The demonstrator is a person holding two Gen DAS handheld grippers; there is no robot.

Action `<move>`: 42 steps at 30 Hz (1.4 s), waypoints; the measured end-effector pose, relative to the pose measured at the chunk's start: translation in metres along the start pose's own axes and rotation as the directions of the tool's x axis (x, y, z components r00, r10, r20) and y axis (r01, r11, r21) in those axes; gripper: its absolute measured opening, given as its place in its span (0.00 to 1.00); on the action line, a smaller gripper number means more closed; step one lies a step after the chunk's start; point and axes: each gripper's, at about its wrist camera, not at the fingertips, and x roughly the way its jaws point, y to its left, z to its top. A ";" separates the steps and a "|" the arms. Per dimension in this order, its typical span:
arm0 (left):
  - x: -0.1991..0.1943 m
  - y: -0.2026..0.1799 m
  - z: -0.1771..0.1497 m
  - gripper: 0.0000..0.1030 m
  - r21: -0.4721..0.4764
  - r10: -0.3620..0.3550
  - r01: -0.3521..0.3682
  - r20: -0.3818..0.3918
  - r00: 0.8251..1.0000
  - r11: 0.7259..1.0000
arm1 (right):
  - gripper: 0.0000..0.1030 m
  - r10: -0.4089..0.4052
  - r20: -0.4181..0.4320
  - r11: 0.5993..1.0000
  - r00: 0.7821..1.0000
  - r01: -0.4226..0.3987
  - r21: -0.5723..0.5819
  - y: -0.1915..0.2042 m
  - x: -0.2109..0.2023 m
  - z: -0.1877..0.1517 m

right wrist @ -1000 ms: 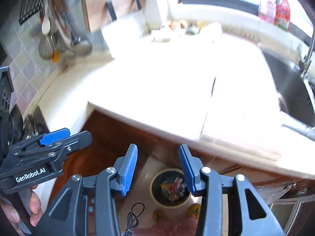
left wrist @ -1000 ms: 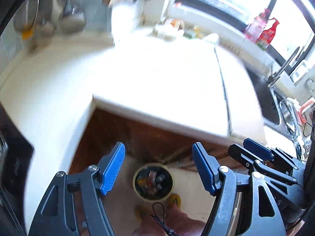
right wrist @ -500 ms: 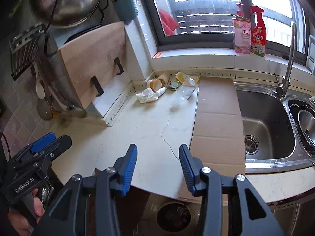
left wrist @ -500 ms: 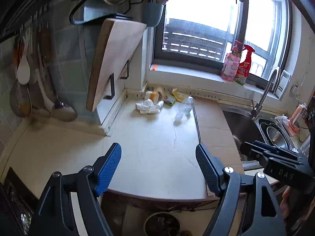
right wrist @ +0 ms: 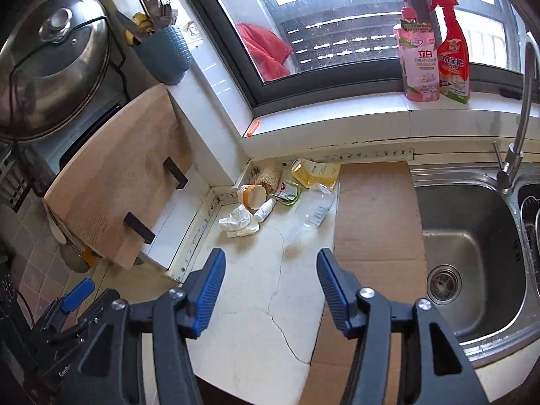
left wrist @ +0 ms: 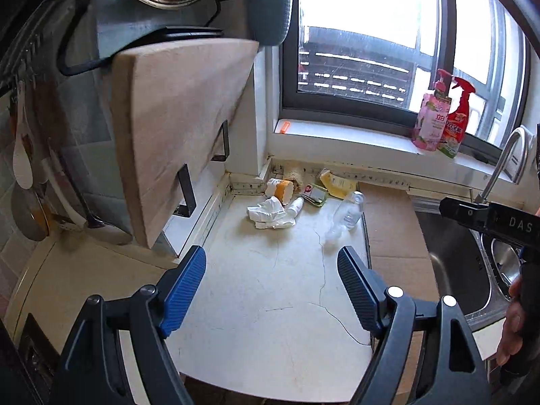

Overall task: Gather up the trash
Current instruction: 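Raise both open tools back toward the remaining counter trash, then grasp the white tissue with the left tool while the right tool grasps the clear bottle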

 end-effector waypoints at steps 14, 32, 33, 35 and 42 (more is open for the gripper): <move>0.229 -0.033 0.060 0.77 -0.007 0.065 -0.070 -0.276 0.959 0.998 | 0.57 0.047 -0.289 0.994 0.956 -0.016 0.110 -0.079 0.213 0.066; 0.356 0.025 0.058 0.77 -0.278 -0.058 -0.074 -0.437 0.898 0.958 | 0.55 0.077 -0.380 0.994 0.922 -0.042 0.100 -0.069 0.301 0.055; 0.360 0.025 0.057 0.77 -0.282 -0.062 -0.072 -0.439 0.896 0.957 | 0.54 0.079 -0.377 0.995 0.923 -0.050 0.087 -0.068 0.298 0.054; 0.365 0.025 0.058 0.77 -0.289 -0.070 -0.068 -0.441 0.895 0.955 | 0.54 0.089 -0.371 0.995 0.924 -0.064 0.080 -0.068 0.295 0.055; 0.389 0.029 0.055 0.77 -0.334 -0.072 -0.101 -0.469 0.880 0.937 | 0.54 0.118 -0.352 0.993 0.928 -0.100 0.069 -0.069 0.280 0.060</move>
